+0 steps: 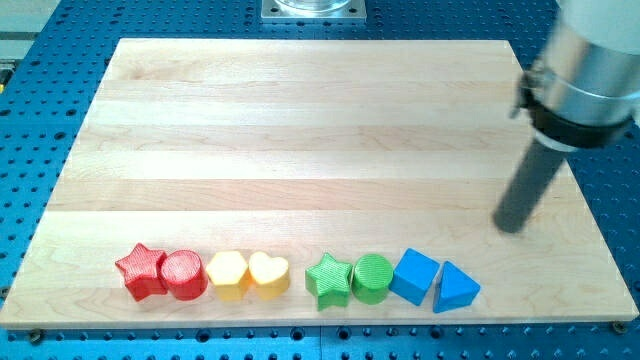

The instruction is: Move the triangle into the cube

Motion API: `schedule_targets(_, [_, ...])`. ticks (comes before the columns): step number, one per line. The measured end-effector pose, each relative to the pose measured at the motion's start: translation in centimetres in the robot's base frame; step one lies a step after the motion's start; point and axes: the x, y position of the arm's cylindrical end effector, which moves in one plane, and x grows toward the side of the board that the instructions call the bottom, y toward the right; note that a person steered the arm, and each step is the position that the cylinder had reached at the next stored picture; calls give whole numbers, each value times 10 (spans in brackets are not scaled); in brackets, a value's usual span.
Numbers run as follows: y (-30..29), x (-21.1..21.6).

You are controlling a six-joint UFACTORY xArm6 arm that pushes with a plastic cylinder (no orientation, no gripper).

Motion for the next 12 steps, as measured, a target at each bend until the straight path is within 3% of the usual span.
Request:
schedule_targets(1, [9,62])
schedule_targets(2, [5,89])
schedule_targets(8, [-66,88])
schedule_targets(12, [-73,66])
